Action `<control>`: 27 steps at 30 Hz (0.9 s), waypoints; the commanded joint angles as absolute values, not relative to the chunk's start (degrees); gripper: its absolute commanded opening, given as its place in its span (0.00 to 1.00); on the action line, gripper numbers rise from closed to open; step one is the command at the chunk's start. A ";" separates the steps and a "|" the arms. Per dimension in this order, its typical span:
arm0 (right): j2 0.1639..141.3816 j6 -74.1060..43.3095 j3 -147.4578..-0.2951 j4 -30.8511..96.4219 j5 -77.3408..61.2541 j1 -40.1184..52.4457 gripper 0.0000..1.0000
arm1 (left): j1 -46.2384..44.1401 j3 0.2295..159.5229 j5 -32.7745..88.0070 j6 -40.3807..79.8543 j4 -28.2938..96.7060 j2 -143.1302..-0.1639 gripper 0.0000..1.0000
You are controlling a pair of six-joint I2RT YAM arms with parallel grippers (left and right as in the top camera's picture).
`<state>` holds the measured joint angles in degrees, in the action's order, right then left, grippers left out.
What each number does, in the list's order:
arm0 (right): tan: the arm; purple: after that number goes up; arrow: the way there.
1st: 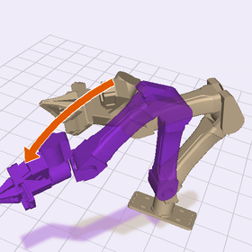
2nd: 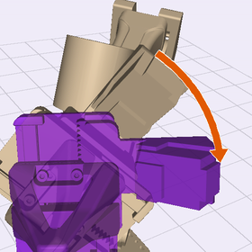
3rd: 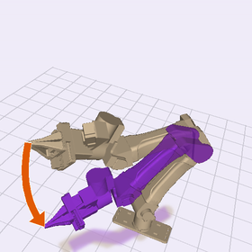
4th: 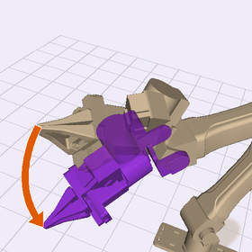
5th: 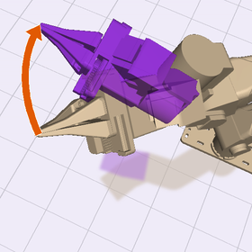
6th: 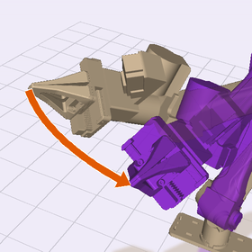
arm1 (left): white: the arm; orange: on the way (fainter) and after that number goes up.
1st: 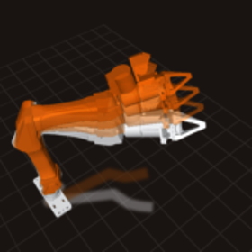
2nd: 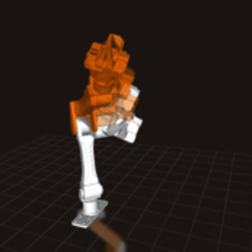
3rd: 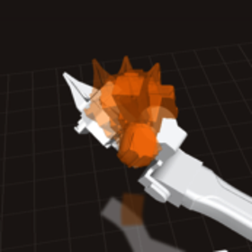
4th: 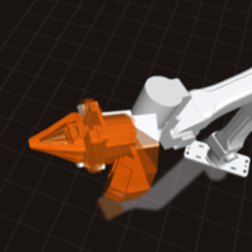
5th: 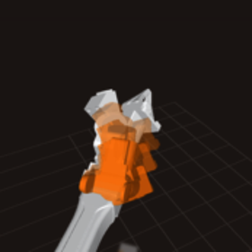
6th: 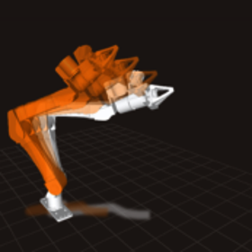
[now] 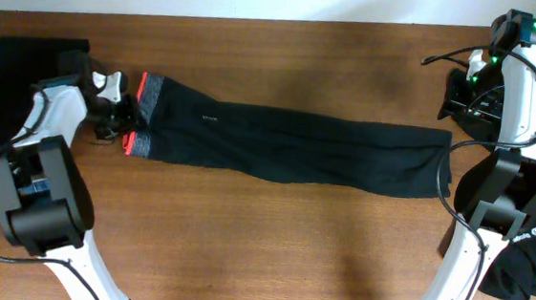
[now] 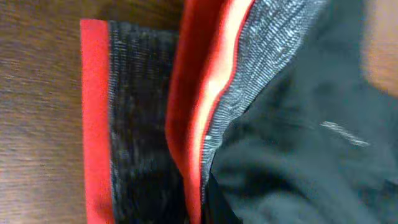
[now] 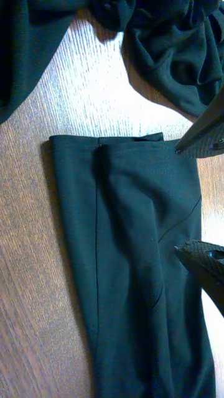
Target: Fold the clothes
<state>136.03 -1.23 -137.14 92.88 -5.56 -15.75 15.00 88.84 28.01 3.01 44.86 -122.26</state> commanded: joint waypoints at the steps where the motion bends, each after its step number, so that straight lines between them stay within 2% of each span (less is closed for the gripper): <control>1: 135.57 -0.86 -138.32 93.03 -6.26 -15.66 0.49 | 16.71 90.54 44.75 2.96 47.72 -117.58 0.00; 8: 135.57 -0.84 -138.32 93.03 -6.24 -15.66 0.49 | 17.19 90.54 45.52 2.87 59.42 -117.51 0.00; 10: 135.57 -0.84 -138.32 93.03 -6.26 -15.66 0.49 | 17.34 90.54 42.09 2.87 62.41 -117.51 0.00; 17: 135.57 -0.84 -138.32 93.06 -6.24 -15.66 0.49 | 17.32 90.54 14.68 2.92 70.57 -117.51 0.01; 27: 135.70 7.16 -134.10 91.39 -6.28 -15.66 0.54 | 17.32 90.52 14.52 2.92 70.63 -117.51 0.00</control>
